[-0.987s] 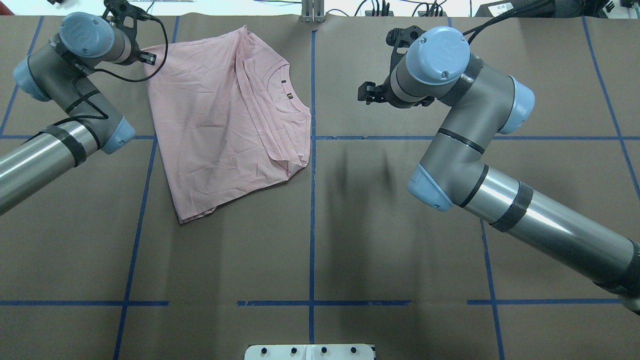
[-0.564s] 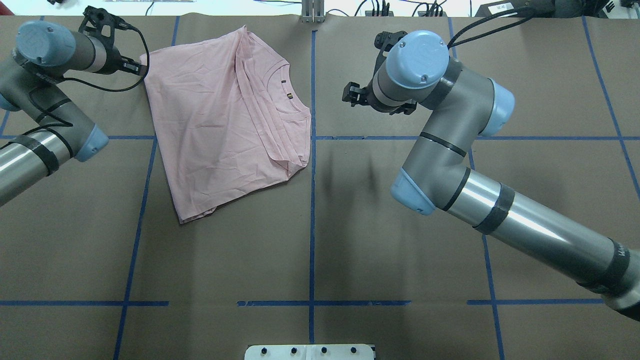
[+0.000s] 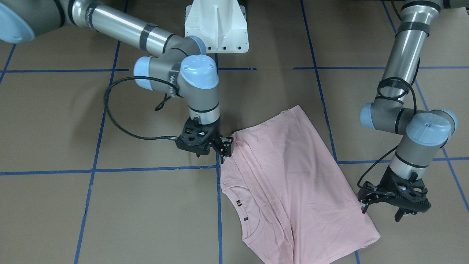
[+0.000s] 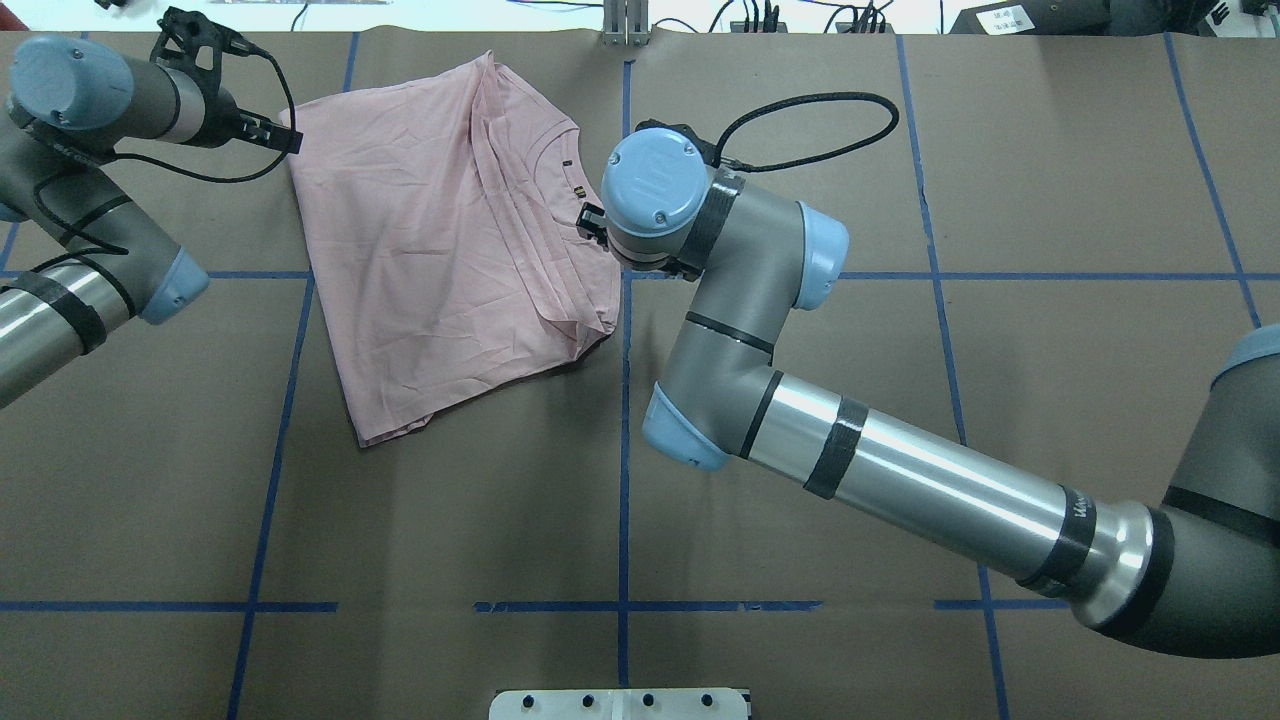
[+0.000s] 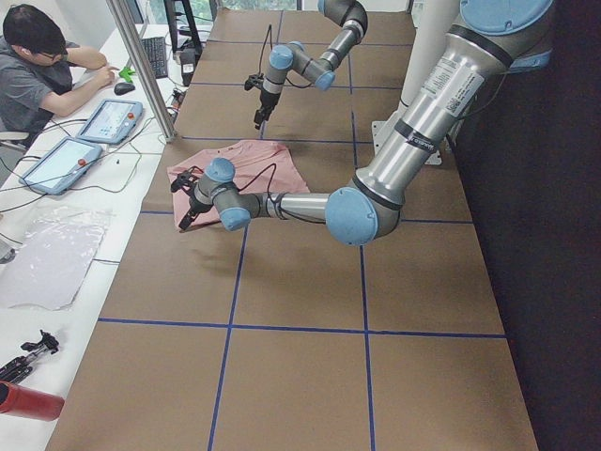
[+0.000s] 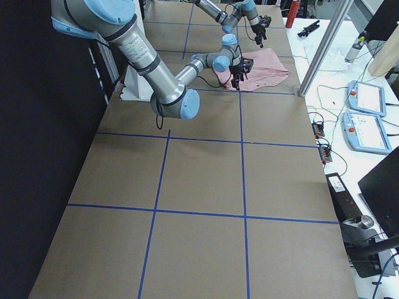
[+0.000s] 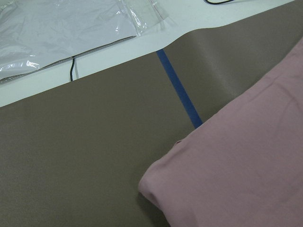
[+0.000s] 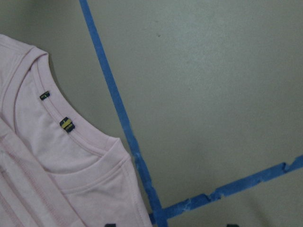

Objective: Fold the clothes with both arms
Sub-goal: 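Move the right gripper to the shirt's side edge nearest it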

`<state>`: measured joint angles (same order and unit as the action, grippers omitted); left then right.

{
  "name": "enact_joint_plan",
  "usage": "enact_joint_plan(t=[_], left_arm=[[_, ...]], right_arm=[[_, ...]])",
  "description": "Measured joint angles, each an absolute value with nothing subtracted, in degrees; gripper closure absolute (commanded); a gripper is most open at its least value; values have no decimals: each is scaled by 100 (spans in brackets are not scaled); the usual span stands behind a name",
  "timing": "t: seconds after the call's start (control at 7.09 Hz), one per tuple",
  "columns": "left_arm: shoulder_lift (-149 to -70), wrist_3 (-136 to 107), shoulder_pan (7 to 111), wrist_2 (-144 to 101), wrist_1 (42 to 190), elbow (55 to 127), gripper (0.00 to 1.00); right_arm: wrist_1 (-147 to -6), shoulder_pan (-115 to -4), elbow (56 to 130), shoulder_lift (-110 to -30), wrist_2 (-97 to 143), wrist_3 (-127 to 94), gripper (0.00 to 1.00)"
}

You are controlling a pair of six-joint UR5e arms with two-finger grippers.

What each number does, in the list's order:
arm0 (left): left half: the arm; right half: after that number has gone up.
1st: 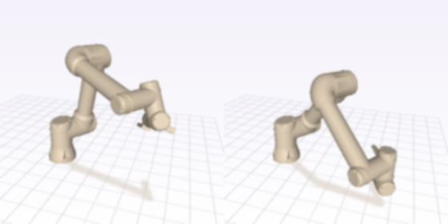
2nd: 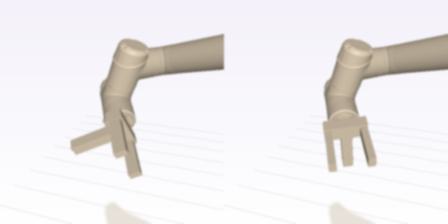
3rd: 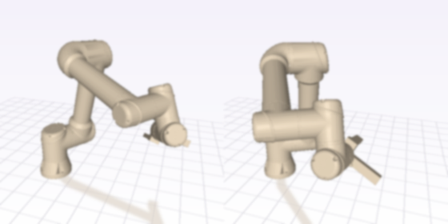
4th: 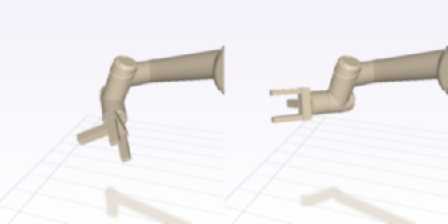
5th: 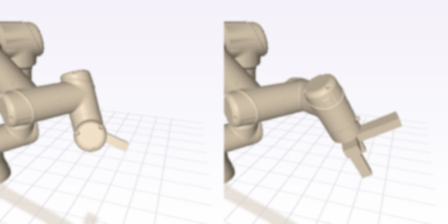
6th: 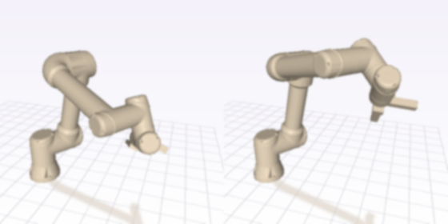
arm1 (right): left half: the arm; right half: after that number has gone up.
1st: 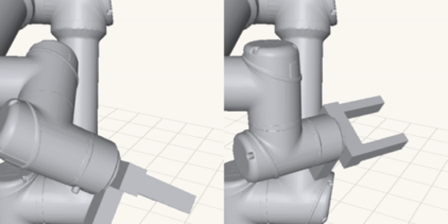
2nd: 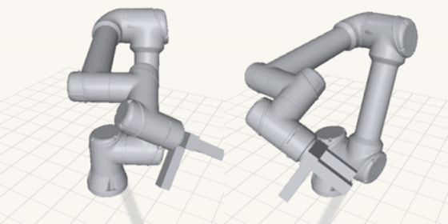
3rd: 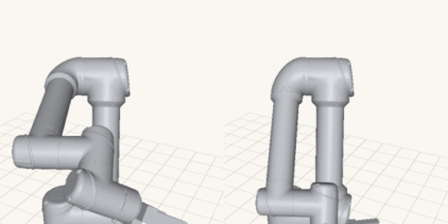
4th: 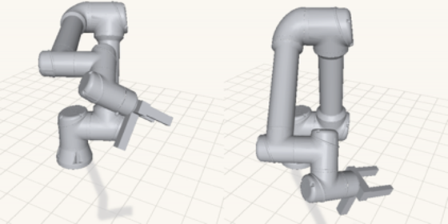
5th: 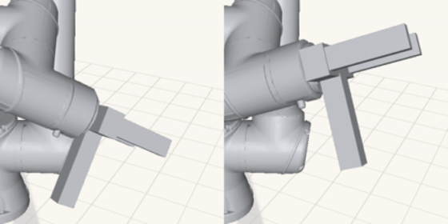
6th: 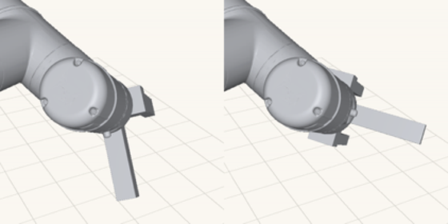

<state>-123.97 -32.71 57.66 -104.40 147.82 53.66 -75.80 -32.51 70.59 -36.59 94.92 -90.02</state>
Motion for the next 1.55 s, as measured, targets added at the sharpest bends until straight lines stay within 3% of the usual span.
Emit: enact_joint_plan(t=[0.14,0.28,0.71,0.99,1.13,1.27,1.55], left_arm=[[-12389,-3278,5766,-10441,14785,5406,0],[-12363,-3283,5766,-10441,14789,5458,0],[-12275,-3287,5766,-10441,14792,5533,0],[-12263,-3287,5766,-10441,14798,5548,0],[-12247,-3287,5766,-10441,14800,5570,0],[-12213,-3287,5766,-10441,14800,5612,0],[-12149,-3289,5766,-10442,14801,5677,0]], right_arm=[[-7590,-3109,6825,-3491,9431,-9051,19],[-7597,-3000,6581,-3313,9368,-9079,28],[-7624,-2839,6355,-3177,9271,-9112,32],[-7630,-2794,6312,-3183,9218,-9109,51],[-7634,-2784,6306,-3187,9200,-9096,83],[-7637,-2777,6304,-3199,9190,-9073,100],[-7638,-2772,6303,-3212,9185,-8930,100]])
